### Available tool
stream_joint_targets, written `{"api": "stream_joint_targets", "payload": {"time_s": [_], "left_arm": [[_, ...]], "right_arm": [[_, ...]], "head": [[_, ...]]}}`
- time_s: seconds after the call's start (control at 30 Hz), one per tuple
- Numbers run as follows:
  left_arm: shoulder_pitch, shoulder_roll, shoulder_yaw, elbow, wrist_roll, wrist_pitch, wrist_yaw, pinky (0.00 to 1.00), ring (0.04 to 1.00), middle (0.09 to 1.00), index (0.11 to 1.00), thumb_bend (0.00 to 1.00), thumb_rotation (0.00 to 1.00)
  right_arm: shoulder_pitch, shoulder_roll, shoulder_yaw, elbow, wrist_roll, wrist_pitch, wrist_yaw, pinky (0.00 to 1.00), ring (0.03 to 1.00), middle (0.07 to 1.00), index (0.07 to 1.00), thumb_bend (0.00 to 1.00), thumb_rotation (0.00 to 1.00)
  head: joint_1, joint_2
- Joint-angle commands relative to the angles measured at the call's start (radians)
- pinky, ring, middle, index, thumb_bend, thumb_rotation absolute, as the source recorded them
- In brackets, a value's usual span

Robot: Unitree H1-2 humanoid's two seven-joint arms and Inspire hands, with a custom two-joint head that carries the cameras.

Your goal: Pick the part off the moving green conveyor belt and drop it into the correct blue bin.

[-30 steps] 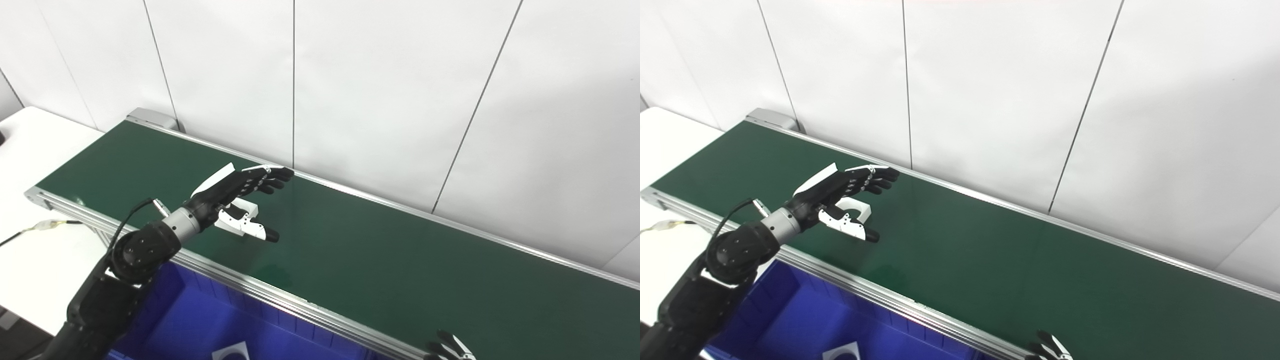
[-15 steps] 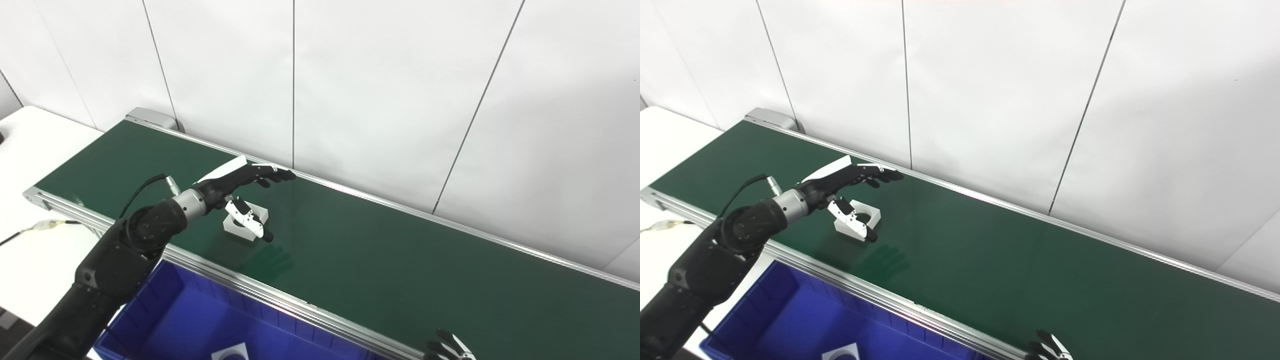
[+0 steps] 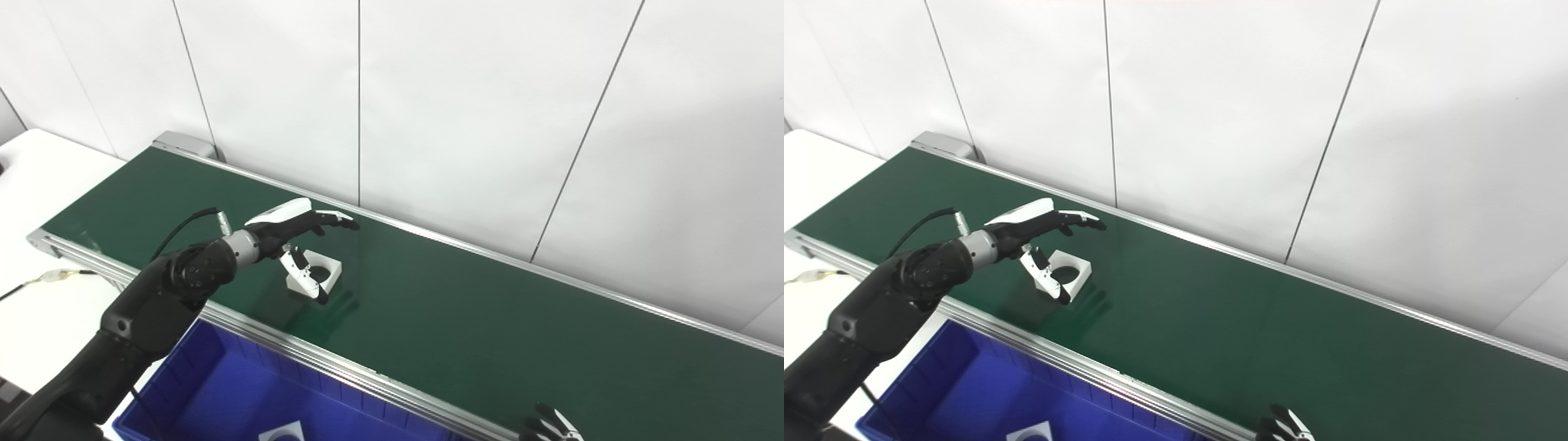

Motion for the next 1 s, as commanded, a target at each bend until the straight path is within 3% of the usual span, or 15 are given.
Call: {"api": "stream_joint_targets", "payload": {"time_s": [0.0, 0.13, 0.27, 0.5, 0.73, 0.87, 0.97], "left_arm": [[-0.05, 0.035, 0.004, 0.0, 0.008, -0.025, 0.013, 0.77, 0.9, 0.901, 0.864, 0.96, 0.0], [-0.052, 0.029, -0.008, 0.025, 0.03, -0.042, 0.03, 0.78, 0.897, 0.902, 0.872, 0.95, 0.0], [-0.048, 0.015, -0.017, 0.027, 0.056, -0.001, 0.027, 0.81, 0.909, 0.909, 0.871, 0.92, 0.0], [-0.047, -0.014, -0.035, 0.048, 0.081, -0.003, 0.045, 0.87, 0.896, 0.894, 0.864, 0.89, 0.0], [-0.048, -0.045, -0.048, 0.068, 0.102, 0.024, 0.062, 0.82, 0.839, 0.846, 0.874, 0.89, 0.0], [-0.048, -0.056, -0.061, 0.072, 0.121, 0.013, 0.082, 0.87, 0.902, 0.901, 0.874, 0.88, 0.0], [-0.05, -0.068, -0.077, 0.072, 0.148, 0.01, 0.107, 0.86, 0.887, 0.884, 0.87, 0.88, 0.0]], "right_arm": [[-0.002, 0.004, 0.0, -0.025, 0.004, -0.057, 0.002, 0.61, 0.692, 0.761, 0.84, 0.53, 0.57], [-0.001, 0.005, 0.0, -0.027, 0.0, -0.056, 0.0, 0.61, 0.688, 0.759, 0.84, 0.53, 0.57], [0.001, 0.005, 0.002, -0.029, 0.002, -0.057, 0.002, 0.61, 0.691, 0.761, 0.841, 0.54, 0.58], [0.0, 0.007, 0.003, -0.027, 0.007, -0.058, 0.002, 0.61, 0.689, 0.759, 0.837, 0.55, 0.58], [0.002, 0.008, 0.004, -0.031, 0.004, -0.055, 0.003, 0.6, 0.691, 0.761, 0.84, 0.55, 0.58], [0.005, 0.008, 0.007, -0.03, 0.007, -0.059, 0.003, 0.6, 0.688, 0.76, 0.839, 0.55, 0.57], [0.006, 0.009, 0.008, -0.032, 0.002, -0.057, 0.003, 0.6, 0.687, 0.76, 0.839, 0.55, 0.57]], "head": [[0.0, 0.001], [-0.004, 0.003], [-0.004, 0.004], [-0.009, 0.005], [-0.015, 0.005], [-0.014, 0.005], [-0.018, 0.006]]}}
